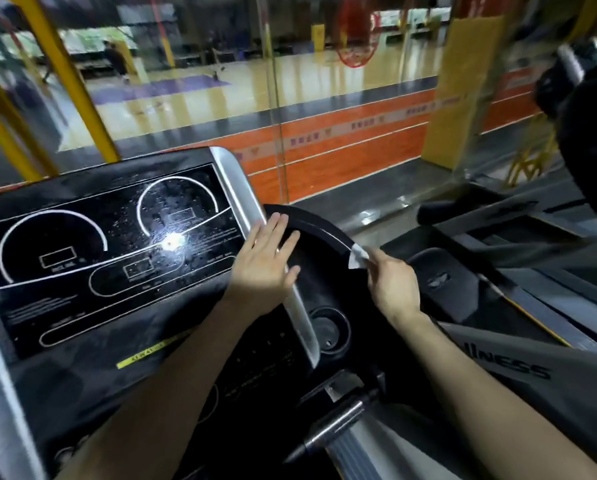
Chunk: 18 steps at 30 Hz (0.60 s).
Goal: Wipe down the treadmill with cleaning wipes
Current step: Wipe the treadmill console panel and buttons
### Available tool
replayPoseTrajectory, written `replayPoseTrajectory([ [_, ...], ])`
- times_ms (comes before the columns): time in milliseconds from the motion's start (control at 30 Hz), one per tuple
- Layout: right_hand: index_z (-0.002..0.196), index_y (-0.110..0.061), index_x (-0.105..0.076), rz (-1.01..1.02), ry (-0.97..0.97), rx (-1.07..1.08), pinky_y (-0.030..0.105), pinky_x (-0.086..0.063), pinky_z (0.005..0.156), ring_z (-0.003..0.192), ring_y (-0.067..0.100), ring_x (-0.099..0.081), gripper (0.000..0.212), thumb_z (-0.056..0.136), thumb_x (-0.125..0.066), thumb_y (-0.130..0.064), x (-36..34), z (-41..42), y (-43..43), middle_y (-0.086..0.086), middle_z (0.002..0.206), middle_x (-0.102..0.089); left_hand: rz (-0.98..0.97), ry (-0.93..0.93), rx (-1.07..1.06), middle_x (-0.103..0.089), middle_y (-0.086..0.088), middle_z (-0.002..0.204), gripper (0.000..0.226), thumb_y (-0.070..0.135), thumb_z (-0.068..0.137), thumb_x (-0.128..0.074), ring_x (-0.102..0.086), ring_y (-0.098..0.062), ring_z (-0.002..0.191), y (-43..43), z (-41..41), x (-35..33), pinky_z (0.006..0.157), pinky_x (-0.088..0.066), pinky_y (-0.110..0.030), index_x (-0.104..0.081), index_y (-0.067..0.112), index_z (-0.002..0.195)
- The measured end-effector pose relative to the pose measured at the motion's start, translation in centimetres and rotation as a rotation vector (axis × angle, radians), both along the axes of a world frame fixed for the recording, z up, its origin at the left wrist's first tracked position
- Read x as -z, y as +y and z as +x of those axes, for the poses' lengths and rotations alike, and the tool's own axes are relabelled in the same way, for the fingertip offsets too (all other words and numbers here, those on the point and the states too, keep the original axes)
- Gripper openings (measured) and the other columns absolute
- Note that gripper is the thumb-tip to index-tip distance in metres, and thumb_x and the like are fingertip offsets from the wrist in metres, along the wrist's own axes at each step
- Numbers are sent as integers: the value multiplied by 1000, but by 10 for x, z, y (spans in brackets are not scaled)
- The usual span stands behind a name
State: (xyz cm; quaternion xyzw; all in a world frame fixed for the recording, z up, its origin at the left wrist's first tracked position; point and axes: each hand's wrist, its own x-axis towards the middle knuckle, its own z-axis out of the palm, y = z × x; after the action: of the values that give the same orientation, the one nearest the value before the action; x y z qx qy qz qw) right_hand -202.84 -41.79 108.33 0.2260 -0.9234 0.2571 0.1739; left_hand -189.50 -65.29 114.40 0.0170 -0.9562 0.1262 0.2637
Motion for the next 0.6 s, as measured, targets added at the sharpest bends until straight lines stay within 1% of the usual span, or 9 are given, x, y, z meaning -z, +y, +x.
replayPoseTrajectory([
  [67,135,-29,-63,-147,-46,-121,39,-45,64,80,40,-69,28,108,-55,-28,-25,5,-28,12,89,-76,21,68,-18,-28,-17,175,66,38,100,-61,-20,-30,165,-4,11,-4,134,-14,-53,-48,16,161],
  [133,137,-31,-66,-302,-122,-274,35,-46,67,84,33,-71,33,107,-55,-23,-54,4,-59,7,97,-79,63,103,-106,-31,-16,174,68,35,98,-63,-22,-31,164,-8,22,-15,134,-13,-53,-47,15,161],
  [200,137,-31,-70,-421,-127,-419,29,-48,73,90,25,-71,39,105,-56,-15,-88,0,-98,4,108,-81,92,92,-244,-29,-13,175,69,40,100,-60,-17,-30,165,-16,36,-28,135,-10,-52,-43,15,162],
  [267,138,-27,-71,-509,-66,-525,24,-49,86,108,19,-70,48,100,-54,-3,-124,-2,-135,1,125,-77,90,78,-350,-25,-13,177,73,49,100,-55,-13,-29,166,-28,50,-37,135,-9,-52,-39,17,164],
  [300,141,-25,-69,-506,-24,-566,27,-51,99,120,19,-67,52,99,-53,1,-136,-3,-152,2,135,-73,98,66,-384,-23,-13,177,77,54,99,-53,-11,-28,167,-33,56,-41,135,-9,-52,-37,18,165],
  [367,150,-23,-60,-375,30,-674,39,-43,120,142,24,-53,53,102,-50,-2,-136,1,-174,5,156,-57,135,39,-428,-18,-13,179,89,66,95,-50,-9,-28,167,-38,63,-44,135,-7,-51,-32,18,167],
  [433,162,-23,-43,-210,59,-778,41,-32,128,158,23,-32,53,109,-48,-16,-105,17,-172,5,174,-30,166,-14,-471,-10,-12,180,108,83,84,-45,-4,-28,167,-42,68,-45,136,-4,-49,-24,21,170],
  [500,168,-20,-28,-174,115,-802,38,-23,132,165,16,-10,62,111,-47,-32,-62,38,-144,4,179,-9,177,-97,-526,4,-10,181,131,99,69,-43,5,-28,167,-51,72,-45,136,-2,-49,-11,25,173],
  [600,166,-8,-31,-57,287,-839,48,-20,132,165,22,-7,67,111,-46,-43,-10,61,-99,11,177,-17,166,-157,-587,19,-8,179,153,106,57,-58,16,-29,166,-66,75,-45,135,0,-51,7,30,172],
])
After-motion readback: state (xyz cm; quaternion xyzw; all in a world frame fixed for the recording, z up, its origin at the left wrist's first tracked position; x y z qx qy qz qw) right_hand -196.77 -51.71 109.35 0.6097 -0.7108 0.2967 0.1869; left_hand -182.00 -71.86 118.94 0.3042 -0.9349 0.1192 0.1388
